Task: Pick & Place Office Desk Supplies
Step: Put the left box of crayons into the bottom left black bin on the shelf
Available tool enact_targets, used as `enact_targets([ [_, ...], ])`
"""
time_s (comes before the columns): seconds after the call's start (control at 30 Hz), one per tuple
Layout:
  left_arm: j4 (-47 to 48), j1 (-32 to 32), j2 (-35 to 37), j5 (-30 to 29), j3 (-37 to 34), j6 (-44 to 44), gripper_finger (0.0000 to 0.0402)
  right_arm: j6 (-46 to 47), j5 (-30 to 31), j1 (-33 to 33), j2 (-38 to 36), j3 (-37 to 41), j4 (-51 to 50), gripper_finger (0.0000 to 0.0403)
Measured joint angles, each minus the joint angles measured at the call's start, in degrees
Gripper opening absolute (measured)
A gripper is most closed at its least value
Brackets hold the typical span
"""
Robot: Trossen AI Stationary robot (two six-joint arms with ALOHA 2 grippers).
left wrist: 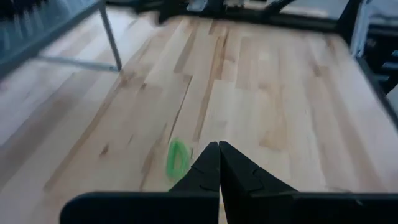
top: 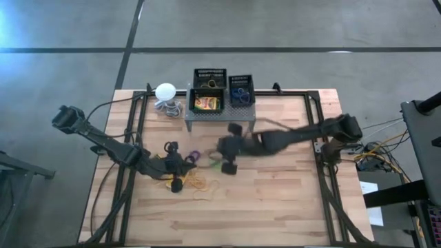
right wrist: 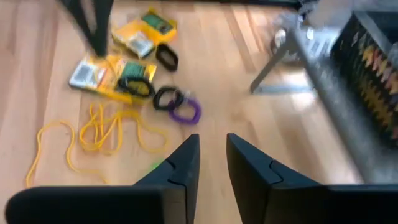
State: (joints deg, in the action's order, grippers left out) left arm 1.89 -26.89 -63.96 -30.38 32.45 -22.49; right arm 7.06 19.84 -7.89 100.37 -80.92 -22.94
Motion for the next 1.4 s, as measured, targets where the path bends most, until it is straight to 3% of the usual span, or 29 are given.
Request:
enact_targets([
  [0.3, 14.7, 0.0, 0.0, 2.2, 0.0, -13.1, 0.0001, 17.5, 16.5, -8.0, -1.6, 16.8, 6.3, 0.0058],
  [0.47, 24.8, 0.0, 0.0, 5.7, 0.0, -22.9, 0.0001, 22.8, 16.8, -8.1, -1.2, 24.1, 16.3, 0.0056],
  [0.7, 38.5, 0.5, 0.0, 10.5, 0.0, -37.8, 0.0001, 21.8, 16.8, -8.1, -1.2, 32.5, 38.3, 0.0056],
  [0.8, 42.0, 1.4, 0.0, 12.3, 0.0, -41.1, 0.0008, 21.3, 16.8, -8.1, -1.2, 34.6, 43.2, 0.0056],
  [1.13, 43.8, 6.9, 0.0, 15.7, 0.0, -43.2, 0.0114, 21.2, 16.8, -8.0, -1.2, 35.4, 44.7, 0.0056],
  [1.4, 43.9, 10.8, 0.0, 23.2, 0.0, -42.3, 0.0148, 21.1, 16.8, -8.0, -1.2, 35.4, 44.7, 0.0056],
])
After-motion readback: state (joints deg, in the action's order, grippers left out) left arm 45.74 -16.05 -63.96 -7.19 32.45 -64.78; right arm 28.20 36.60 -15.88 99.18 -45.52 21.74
